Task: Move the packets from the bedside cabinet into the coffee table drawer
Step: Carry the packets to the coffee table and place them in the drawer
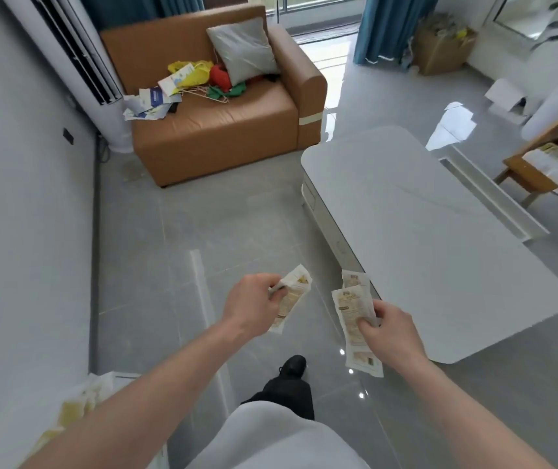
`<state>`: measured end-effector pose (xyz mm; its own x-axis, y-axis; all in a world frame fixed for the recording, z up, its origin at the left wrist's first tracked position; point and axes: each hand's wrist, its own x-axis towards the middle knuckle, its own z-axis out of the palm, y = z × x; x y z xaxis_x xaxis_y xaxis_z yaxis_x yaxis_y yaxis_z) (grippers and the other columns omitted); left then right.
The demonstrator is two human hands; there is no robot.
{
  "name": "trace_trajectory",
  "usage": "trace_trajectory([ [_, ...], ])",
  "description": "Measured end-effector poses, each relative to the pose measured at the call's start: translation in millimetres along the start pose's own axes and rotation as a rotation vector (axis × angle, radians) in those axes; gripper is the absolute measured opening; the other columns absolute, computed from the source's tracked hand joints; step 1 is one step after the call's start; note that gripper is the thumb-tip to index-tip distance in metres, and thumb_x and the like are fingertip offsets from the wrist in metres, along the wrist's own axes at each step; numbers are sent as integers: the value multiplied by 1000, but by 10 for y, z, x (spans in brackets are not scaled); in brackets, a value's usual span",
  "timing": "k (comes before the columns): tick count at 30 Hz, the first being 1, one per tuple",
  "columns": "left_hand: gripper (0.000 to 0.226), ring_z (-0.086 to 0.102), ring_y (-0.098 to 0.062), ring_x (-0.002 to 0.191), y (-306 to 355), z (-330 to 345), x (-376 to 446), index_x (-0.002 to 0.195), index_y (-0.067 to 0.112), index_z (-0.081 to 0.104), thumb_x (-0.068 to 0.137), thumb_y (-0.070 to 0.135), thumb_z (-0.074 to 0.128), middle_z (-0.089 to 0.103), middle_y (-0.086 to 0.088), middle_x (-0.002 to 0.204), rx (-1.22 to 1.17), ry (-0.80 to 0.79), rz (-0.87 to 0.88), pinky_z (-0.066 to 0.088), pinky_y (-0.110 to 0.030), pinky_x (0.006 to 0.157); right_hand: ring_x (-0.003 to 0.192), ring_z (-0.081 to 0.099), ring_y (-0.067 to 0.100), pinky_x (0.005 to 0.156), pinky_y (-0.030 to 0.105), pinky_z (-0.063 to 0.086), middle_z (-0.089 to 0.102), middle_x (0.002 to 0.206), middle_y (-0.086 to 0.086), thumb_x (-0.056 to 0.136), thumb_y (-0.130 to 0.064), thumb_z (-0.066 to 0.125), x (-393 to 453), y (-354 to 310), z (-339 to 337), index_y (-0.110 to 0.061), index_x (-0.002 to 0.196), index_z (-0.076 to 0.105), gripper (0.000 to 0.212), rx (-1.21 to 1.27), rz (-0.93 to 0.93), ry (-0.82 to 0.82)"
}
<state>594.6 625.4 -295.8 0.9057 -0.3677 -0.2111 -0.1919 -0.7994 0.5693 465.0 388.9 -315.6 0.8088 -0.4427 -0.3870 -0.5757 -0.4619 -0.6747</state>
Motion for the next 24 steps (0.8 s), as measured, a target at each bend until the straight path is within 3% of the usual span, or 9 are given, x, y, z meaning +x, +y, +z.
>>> trace_trajectory([
  [4,17,63,-26,75,451,253,397,84,21,69,97,31,62,67,4,76,35,-34,52,53,-39,64,82,70,4,72,36,61,73,85,-24,90,-23,64,214,354,-460,-38,93,74,18,20,41,55],
  [11,20,65,-23,72,1128,741,1145,79,25,65,96,35,63,67,5,73,20,-62,6,50,-34,59,76,65,-12,57,17,49,70,87,-34,90,-28,63,768,743,-1297,-44,93,71,18,3,73,100],
  [14,20,63,-23,68,1502,1001,1455,80,21,65,96,35,63,66,3,70,5,-113,34,50,-36,57,76,64,-10,57,22,50,66,85,-40,88,-29,63,975,913,-1679,-43,88,70,15,-1,99,133],
  [18,28,41,-20,56,2160,1383,1836,73,13,48,91,31,59,55,-4,63,23,-135,133,30,-31,50,75,67,-1,62,27,54,67,84,-37,87,-30,64,1215,1223,-2147,-40,86,70,13,30,130,202],
  [24,23,36,-12,51,3194,1962,2007,73,17,47,87,34,52,50,2,59,-8,-213,205,32,-29,49,80,69,3,68,33,57,70,85,-32,84,-30,66,1359,1897,-2800,-40,85,71,11,92,163,254],
])
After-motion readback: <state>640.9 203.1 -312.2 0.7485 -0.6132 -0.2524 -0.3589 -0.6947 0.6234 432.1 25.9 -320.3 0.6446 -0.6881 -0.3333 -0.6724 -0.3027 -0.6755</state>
